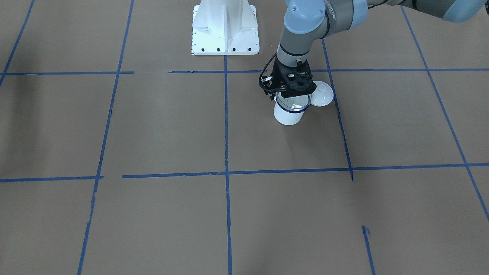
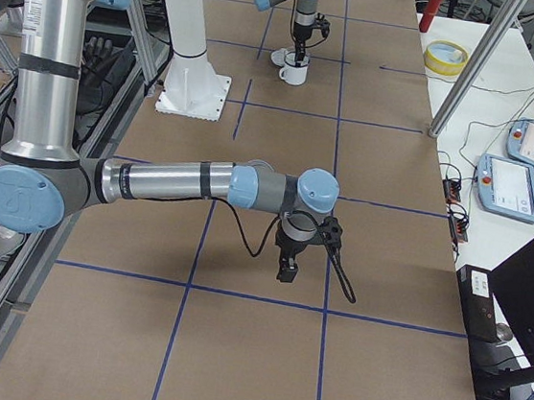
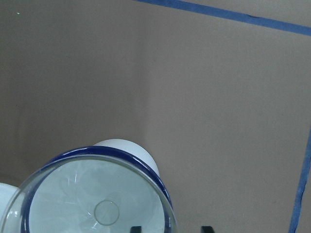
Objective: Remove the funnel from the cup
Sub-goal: 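Grasp the funnel stem with the left gripper and lift it out, then carry the funnel farther from the robot and set it down upright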
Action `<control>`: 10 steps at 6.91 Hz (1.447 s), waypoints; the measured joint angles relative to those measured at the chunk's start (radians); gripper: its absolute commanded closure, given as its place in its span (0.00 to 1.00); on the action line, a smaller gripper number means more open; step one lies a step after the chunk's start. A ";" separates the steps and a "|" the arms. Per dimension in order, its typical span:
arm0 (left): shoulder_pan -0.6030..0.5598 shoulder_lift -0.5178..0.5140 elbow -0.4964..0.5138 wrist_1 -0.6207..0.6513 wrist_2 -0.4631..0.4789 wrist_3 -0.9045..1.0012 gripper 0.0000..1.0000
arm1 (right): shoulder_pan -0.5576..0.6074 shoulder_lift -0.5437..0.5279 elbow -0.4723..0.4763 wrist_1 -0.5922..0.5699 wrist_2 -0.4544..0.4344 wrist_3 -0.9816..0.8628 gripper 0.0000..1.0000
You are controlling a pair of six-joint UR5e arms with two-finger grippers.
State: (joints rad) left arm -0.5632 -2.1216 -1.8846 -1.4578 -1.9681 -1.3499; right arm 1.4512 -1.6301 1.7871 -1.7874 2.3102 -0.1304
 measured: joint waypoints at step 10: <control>-0.223 -0.132 -0.197 0.242 0.046 -0.071 1.00 | 0.000 -0.001 0.000 0.000 0.000 0.000 0.00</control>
State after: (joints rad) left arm -0.7864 -2.2539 -2.0812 -1.2156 -1.9224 -1.4206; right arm 1.4512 -1.6306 1.7867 -1.7871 2.3102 -0.1304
